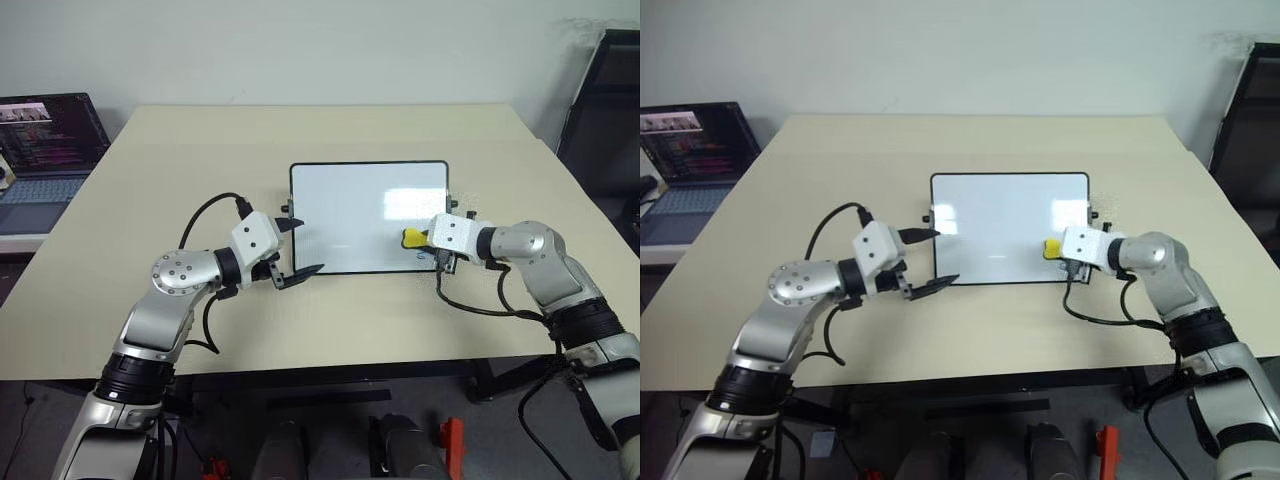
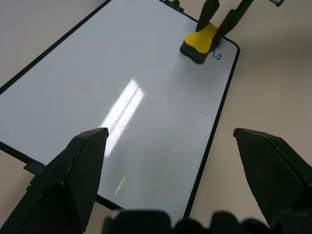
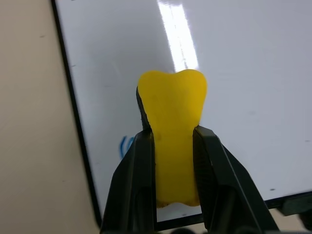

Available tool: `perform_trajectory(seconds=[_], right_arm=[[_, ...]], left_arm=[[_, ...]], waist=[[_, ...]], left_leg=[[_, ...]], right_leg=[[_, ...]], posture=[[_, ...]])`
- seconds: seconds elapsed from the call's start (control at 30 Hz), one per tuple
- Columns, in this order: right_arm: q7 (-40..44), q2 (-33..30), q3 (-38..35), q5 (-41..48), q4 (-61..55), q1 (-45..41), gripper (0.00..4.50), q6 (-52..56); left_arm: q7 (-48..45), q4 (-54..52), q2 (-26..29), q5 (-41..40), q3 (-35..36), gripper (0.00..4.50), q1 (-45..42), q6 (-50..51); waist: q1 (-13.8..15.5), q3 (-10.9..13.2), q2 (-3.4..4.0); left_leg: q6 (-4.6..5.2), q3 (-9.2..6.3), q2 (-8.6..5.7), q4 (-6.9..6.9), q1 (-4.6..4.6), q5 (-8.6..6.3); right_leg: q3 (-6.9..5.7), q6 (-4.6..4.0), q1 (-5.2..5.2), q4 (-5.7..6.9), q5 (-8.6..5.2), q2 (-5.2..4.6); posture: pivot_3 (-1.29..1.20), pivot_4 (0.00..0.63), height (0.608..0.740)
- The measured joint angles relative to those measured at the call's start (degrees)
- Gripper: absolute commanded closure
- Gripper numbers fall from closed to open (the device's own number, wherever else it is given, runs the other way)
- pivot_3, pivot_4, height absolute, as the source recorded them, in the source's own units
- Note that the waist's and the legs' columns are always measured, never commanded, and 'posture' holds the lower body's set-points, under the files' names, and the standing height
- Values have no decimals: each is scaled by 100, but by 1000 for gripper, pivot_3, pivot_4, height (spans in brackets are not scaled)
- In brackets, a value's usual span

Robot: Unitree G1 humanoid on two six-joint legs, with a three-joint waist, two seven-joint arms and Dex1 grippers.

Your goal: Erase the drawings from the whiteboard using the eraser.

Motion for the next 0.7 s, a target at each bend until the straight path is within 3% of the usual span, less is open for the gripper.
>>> perform_trajectory(seconds=[0.37,0.7], right_arm=[[226,8,193,-130,-409,281,3811,354],[-311,-267,140,-436,387,-458,3820,236]], left_arm=[[8,2,-15,4,-2,0,-86,0],[9,4,-14,11,-2,0,-86,-1]], waist=[[-22,-2,-1],[-21,-2,-1]], left_leg=[[0,2,8,12,1,0],[6,5,7,30,3,4]], right_leg=[[2,-10,0,4,3,8],[7,-16,6,-2,20,7]], posture=[[0,150,740],[0,150,740]])
